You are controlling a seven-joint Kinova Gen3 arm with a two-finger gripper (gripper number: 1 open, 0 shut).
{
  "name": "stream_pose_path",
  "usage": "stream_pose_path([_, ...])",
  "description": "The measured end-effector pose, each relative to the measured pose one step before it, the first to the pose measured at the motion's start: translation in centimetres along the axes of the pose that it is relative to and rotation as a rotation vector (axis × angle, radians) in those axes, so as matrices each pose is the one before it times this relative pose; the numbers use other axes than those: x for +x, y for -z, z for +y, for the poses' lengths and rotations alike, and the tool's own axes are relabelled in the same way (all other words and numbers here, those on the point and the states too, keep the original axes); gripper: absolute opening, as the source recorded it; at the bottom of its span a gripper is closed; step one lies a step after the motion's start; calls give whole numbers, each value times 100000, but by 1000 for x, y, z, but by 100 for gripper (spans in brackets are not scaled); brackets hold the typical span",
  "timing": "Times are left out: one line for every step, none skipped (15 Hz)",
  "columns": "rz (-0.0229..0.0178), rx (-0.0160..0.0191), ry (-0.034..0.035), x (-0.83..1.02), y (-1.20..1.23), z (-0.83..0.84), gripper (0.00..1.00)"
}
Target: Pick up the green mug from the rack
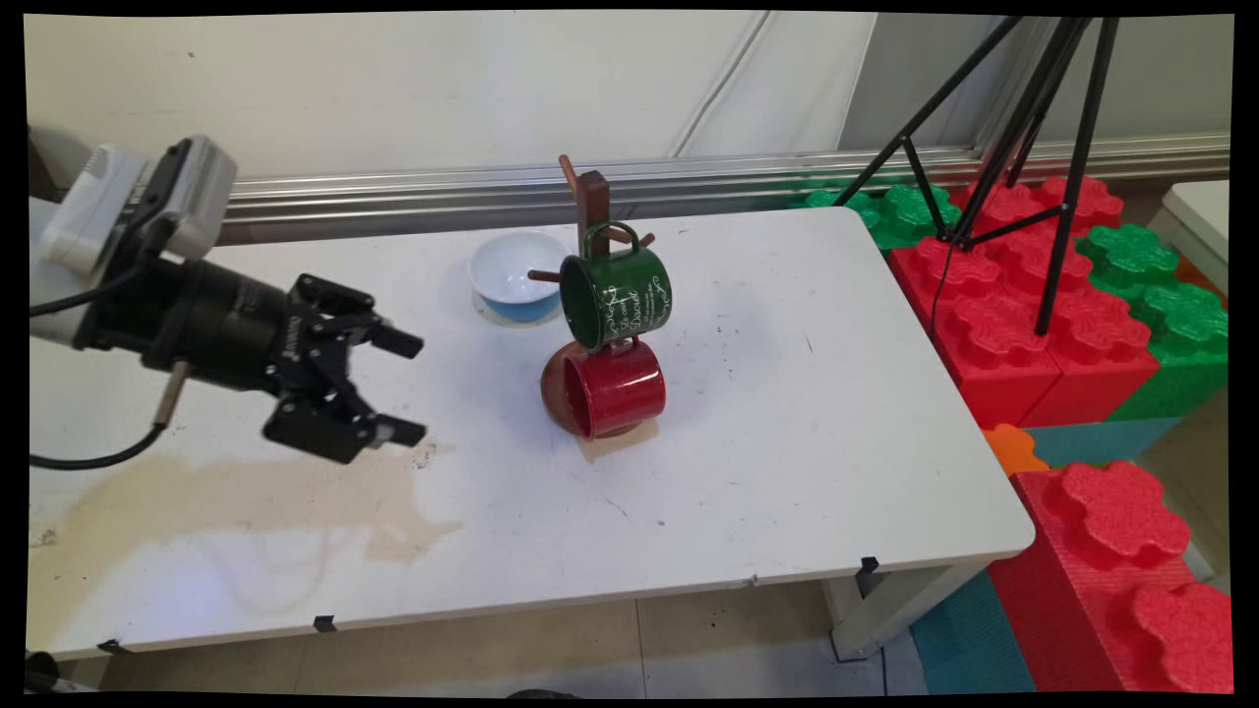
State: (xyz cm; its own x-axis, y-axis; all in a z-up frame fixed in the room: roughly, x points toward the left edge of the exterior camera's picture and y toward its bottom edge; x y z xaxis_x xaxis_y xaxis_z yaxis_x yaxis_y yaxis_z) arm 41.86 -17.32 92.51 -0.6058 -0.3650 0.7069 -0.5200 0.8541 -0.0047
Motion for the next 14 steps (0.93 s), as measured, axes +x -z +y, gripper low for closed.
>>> stream_pose_path([2091,371,1174,431,-448,116,100])
stream_pose_path([1973,394,1149,410,-458,127,100])
stream_pose_path([1672,391,1102,317,-374,110,100])
stream_pose_path([1766,494,1265,319,-410,155,100])
stream_pose_path([1602,451,1275,273,-400,166,100])
stream_pose_path([1227,345,1164,182,-342,165,100])
stream_pose_path([1235,457,1316,161,-401,191,100])
stream_pose_path([1119,447,1307,133,-409,186,100])
stream_pose_path([862,432,1141,83,-360,145,100])
stream_pose_path([961,594,1402,93,-421,147,100])
stream_pose_path([925,575,1322,98,-431,103,100])
stream_pose_path([779,532,1151,83,-363,80,100])
stream_pose_path([575,387,824,52,-224,54,100])
stream_pose_path([882,522,1151,106,-354,52,100])
